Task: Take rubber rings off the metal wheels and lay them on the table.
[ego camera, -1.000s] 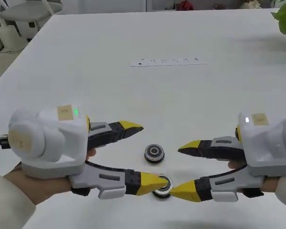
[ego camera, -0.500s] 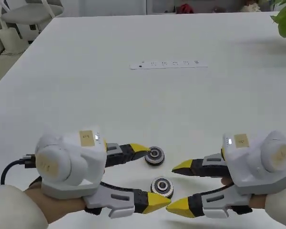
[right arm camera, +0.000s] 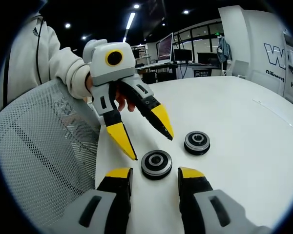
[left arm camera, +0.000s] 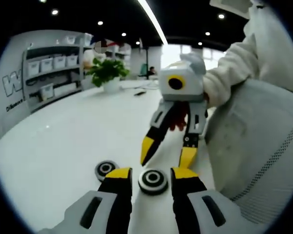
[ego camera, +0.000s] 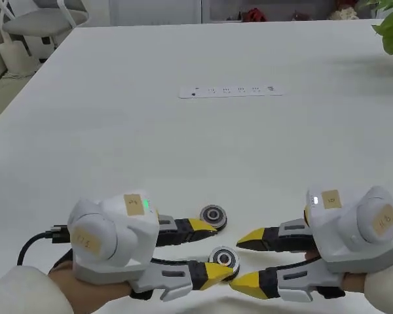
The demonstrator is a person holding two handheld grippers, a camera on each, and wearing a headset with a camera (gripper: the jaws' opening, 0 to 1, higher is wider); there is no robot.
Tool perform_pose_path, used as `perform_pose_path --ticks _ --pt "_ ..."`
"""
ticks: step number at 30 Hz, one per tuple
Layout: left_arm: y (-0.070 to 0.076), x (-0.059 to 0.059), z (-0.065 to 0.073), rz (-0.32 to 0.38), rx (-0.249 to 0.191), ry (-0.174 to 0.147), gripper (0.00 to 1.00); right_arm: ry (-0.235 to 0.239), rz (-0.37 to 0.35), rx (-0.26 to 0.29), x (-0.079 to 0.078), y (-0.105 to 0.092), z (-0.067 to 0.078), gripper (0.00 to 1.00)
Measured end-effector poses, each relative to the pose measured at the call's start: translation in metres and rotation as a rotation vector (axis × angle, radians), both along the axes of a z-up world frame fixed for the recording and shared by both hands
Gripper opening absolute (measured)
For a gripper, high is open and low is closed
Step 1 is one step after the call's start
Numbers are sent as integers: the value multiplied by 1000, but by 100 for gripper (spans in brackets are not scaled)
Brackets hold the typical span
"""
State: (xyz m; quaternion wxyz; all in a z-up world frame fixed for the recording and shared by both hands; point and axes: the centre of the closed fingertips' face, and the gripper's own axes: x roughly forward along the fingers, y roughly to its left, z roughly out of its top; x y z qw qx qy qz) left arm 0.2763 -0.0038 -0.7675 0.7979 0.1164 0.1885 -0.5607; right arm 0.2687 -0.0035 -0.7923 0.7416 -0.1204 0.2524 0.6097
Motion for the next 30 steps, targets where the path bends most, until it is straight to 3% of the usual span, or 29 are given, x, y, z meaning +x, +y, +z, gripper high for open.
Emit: perform_pose_path --ticks 6,16,27,30 --pt "-2 0 -7 6 5 11 27 5 -3 -2 -1 0 -1 32" --pt "-1 -2 -19 -6 61 -8 21 6 -7 -9 -1 1 -3 27" --pt "-1 -1 -19 1 46 2 15 5 -19 -15 2 0 -6 26" --pt "-2 -2 -19 -5 47 -11 15 4 -17 -17 1 0 -6 25"
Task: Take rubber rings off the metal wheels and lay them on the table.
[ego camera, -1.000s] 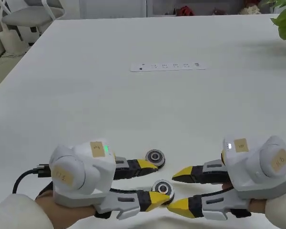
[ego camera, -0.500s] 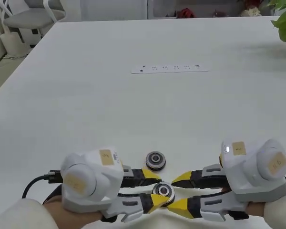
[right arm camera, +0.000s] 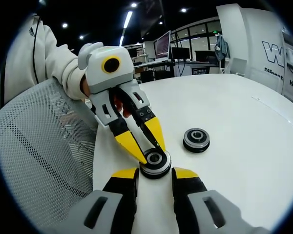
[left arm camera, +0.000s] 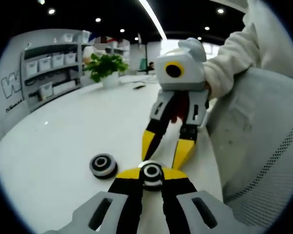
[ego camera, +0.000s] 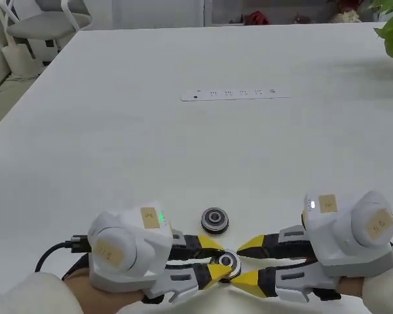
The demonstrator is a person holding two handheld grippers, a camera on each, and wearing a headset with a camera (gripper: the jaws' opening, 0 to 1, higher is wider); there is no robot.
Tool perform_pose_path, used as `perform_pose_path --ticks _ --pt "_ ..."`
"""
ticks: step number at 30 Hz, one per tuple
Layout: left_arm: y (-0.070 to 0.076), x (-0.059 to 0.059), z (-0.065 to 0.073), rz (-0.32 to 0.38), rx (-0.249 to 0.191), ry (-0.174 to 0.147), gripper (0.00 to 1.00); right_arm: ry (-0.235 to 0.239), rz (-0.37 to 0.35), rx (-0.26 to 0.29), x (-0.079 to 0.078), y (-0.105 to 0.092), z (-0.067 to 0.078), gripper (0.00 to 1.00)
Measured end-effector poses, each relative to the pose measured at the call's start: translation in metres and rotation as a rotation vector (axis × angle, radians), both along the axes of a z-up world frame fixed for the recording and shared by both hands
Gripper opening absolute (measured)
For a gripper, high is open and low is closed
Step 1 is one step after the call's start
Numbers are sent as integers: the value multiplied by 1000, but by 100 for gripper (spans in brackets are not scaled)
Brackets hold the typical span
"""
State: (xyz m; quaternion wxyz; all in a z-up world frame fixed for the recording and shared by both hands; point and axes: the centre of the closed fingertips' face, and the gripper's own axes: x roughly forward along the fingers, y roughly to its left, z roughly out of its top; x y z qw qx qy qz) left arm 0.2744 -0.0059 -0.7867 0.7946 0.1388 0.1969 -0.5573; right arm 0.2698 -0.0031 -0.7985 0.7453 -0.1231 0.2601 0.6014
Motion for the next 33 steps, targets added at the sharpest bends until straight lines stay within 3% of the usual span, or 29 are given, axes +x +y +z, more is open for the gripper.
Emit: perform_pose_path --ticks 22,33 --pt "-1 0 -1 -1 -10 -1 14 0 0 -8 1 -1 -3 21" --pt "-1 0 -1 5 -15 2 14 -13 12 -38 1 -5 -5 13"
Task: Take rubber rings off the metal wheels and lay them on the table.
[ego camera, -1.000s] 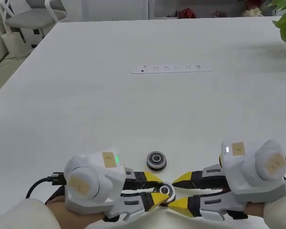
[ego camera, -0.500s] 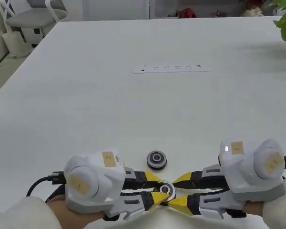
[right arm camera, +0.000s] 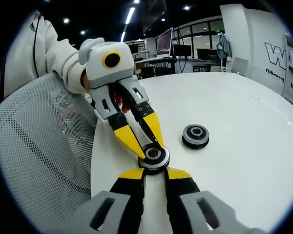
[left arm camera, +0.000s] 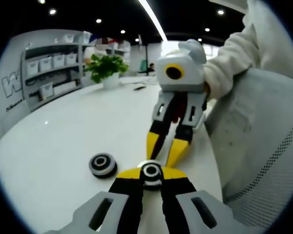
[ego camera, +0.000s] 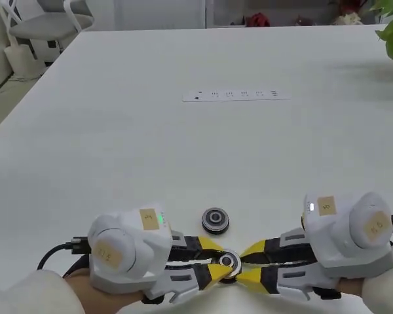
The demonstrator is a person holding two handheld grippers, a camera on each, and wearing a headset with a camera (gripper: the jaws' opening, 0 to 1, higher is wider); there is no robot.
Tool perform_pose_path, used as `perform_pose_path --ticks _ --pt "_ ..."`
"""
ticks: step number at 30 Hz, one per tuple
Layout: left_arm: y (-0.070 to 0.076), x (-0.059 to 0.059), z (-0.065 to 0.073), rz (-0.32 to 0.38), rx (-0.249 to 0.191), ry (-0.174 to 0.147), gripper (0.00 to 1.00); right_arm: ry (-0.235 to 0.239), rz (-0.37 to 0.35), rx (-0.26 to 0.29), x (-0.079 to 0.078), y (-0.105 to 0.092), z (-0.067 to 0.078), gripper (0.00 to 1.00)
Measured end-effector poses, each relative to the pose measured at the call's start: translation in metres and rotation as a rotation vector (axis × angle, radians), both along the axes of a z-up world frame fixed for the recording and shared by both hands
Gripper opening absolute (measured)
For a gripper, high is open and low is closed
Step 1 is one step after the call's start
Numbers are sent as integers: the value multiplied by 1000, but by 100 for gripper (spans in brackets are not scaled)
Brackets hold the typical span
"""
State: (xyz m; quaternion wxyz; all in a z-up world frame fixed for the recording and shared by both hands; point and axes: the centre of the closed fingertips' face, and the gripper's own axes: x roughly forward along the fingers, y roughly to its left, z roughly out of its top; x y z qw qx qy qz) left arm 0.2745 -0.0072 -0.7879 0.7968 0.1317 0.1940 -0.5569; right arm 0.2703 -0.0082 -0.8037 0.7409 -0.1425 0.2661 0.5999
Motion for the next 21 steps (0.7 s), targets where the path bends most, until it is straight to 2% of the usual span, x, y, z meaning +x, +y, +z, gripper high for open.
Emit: perform_pose_path --ticks 16,21 --pt "1 0 0 -1 4 -1 14 -39 22 -45 1 -2 -2 6" --pt "1 -1 0 -5 10 -4 14 -35 12 -60 2 -2 -3 4"
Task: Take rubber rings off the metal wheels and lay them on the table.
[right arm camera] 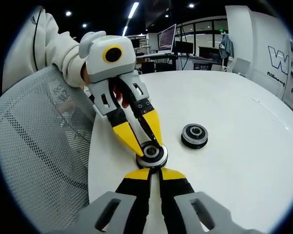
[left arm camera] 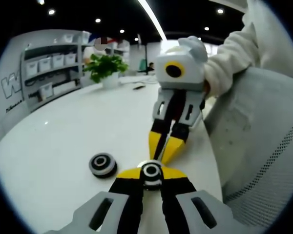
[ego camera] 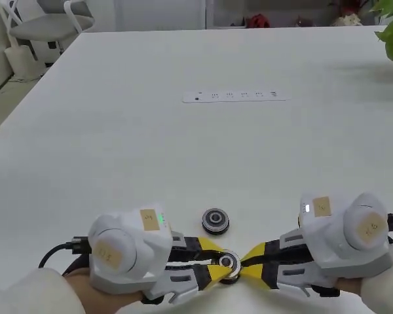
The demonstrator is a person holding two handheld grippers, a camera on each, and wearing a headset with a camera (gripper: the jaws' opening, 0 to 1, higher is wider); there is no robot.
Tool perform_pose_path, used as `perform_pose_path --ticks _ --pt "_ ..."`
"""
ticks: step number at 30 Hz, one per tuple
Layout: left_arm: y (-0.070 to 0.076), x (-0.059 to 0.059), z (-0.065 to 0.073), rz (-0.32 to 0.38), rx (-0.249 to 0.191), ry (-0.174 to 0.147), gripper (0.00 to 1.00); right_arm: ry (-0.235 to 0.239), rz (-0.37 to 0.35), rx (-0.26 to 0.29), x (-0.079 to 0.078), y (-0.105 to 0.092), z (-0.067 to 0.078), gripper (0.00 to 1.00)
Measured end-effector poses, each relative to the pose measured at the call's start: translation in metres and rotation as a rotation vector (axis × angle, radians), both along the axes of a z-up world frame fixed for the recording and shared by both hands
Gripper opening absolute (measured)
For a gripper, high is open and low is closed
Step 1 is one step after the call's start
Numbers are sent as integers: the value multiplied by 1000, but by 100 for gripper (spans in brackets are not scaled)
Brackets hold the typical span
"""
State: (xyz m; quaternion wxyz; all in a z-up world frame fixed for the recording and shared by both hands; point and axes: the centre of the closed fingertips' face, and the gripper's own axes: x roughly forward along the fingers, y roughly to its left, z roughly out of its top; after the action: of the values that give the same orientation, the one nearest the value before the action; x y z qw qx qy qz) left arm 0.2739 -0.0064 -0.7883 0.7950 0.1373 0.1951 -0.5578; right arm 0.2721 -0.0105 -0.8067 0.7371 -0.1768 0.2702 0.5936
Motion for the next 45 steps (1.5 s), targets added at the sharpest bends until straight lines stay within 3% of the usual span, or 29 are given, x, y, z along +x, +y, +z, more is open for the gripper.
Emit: perform_pose_path --ticks 11,29,45 --pt "0 0 0 -4 8 -5 14 -3 -21 -45 2 0 -1 2" --pt "1 -1 0 -10 7 -12 13 45 -85 -47 8 -3 1 0" --pt "2 -3 0 -49 -18 9 13 293 -210 77 6 -6 6 0"
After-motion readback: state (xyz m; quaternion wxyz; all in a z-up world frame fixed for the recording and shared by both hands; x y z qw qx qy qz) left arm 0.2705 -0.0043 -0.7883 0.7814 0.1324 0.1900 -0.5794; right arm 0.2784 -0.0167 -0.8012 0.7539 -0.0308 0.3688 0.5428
